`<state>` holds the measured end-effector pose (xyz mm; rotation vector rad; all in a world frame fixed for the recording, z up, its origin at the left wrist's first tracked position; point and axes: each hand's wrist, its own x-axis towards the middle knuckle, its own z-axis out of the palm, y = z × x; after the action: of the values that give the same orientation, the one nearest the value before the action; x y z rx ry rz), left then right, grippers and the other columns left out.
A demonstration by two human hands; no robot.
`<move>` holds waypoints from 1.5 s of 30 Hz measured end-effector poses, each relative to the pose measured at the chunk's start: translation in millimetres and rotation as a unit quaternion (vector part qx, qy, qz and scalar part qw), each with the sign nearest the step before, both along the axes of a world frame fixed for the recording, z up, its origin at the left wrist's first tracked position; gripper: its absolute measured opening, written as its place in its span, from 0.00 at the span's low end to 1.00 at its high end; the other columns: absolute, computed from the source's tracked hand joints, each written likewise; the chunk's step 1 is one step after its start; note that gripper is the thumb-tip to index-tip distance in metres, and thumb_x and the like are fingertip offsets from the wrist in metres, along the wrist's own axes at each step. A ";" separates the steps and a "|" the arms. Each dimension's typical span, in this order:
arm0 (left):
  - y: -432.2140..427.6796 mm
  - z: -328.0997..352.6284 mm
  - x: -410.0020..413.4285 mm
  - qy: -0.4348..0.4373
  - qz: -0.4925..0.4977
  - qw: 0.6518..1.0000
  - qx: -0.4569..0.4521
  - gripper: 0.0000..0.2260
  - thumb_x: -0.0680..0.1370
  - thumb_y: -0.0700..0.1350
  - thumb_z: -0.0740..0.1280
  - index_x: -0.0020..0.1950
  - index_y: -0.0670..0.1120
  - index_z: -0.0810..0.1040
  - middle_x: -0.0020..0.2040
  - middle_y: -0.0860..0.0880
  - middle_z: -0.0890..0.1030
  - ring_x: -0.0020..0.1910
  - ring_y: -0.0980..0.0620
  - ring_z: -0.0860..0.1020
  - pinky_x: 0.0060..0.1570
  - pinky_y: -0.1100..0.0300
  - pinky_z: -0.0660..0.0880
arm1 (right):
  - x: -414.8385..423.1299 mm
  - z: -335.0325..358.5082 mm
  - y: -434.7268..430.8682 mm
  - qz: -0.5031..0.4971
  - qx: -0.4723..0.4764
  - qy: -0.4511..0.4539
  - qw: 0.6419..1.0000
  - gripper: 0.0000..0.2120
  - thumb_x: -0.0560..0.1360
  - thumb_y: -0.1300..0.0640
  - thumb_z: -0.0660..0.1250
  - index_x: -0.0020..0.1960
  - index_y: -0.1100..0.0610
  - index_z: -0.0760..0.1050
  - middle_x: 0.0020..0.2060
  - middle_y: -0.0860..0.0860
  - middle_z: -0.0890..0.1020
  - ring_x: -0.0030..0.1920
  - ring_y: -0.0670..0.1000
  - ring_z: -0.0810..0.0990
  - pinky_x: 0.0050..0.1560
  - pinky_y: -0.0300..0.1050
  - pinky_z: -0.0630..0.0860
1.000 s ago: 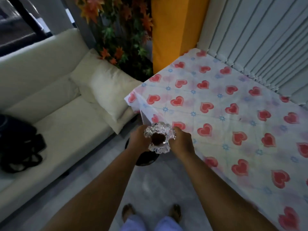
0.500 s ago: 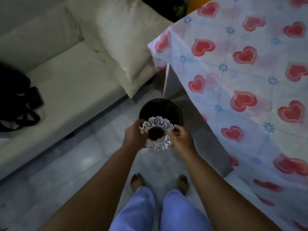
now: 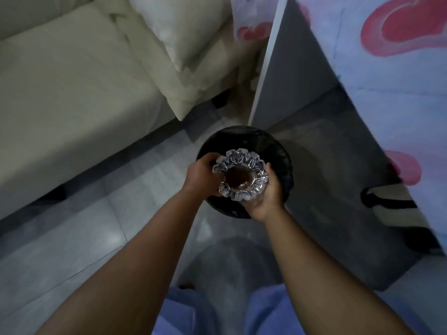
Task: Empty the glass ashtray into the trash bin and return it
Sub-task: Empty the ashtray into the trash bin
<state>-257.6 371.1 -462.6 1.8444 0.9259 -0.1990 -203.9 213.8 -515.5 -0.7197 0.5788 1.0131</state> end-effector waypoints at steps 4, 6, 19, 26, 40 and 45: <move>14.2 -43.5 14.3 -0.030 -0.041 0.998 0.040 0.20 0.70 0.41 0.72 0.61 0.53 0.77 0.54 0.46 0.82 0.52 0.46 0.80 0.52 0.47 0.81 | 11.2 -41.1 18.1 0.005 0.127 0.017 0.992 0.38 0.67 0.29 0.65 0.67 0.54 0.76 0.66 0.63 0.77 0.65 0.70 0.74 0.63 0.76 0.65; 19.3 -57.4 18.6 -0.050 -0.060 0.994 0.075 0.19 0.71 0.42 0.70 0.62 0.53 0.77 0.55 0.47 0.83 0.55 0.48 0.80 0.58 0.50 0.78 | 12.4 -54.9 25.2 0.018 0.204 0.003 0.979 0.40 0.67 0.29 0.65 0.68 0.55 0.75 0.67 0.65 0.75 0.65 0.74 0.72 0.60 0.82 0.62; 29.1 -98.3 -18.6 -0.096 -0.110 0.953 0.265 0.23 0.79 0.51 0.57 0.73 0.47 0.65 0.75 0.46 0.64 0.74 0.46 0.60 0.71 0.48 0.60 | 22.0 -55.4 41.4 0.238 -0.246 -0.246 0.907 0.23 0.64 0.36 0.70 0.56 0.43 0.79 0.55 0.51 0.84 0.50 0.55 0.82 0.46 0.53 0.78; 24.2 -126.0 -31.8 -0.107 -0.151 0.944 0.274 0.29 0.81 0.60 0.47 0.78 0.48 0.48 0.80 0.50 0.45 0.78 0.50 0.43 0.73 0.54 0.50 | 28.8 -61.2 50.1 0.494 -0.461 -0.617 0.403 0.46 0.59 0.35 0.72 0.74 0.38 0.58 0.75 0.54 0.60 0.68 0.65 0.64 0.67 0.60 0.67; 14.9 -134.6 -30.6 -0.077 -0.135 0.939 0.307 0.32 0.79 0.64 0.42 0.78 0.47 0.45 0.80 0.51 0.41 0.77 0.51 0.38 0.76 0.51 0.44 | 23.6 -66.3 48.3 0.523 -0.368 -0.722 0.264 0.42 0.62 0.37 0.70 0.73 0.42 0.59 0.75 0.55 0.58 0.69 0.66 0.62 0.65 0.64 0.67; 10.8 -131.3 -29.3 -0.077 -0.126 0.941 0.306 0.32 0.80 0.63 0.43 0.78 0.46 0.46 0.80 0.50 0.42 0.78 0.50 0.39 0.76 0.49 0.45 | 21.4 -67.8 39.6 0.519 -0.344 -0.738 0.261 0.43 0.62 0.37 0.70 0.73 0.43 0.58 0.76 0.54 0.57 0.70 0.66 0.60 0.65 0.63 0.67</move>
<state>-286.9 381.9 -593.8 2.5155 0.6781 0.0943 -182.5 253.4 -583.3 -2.5619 -1.5694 0.5703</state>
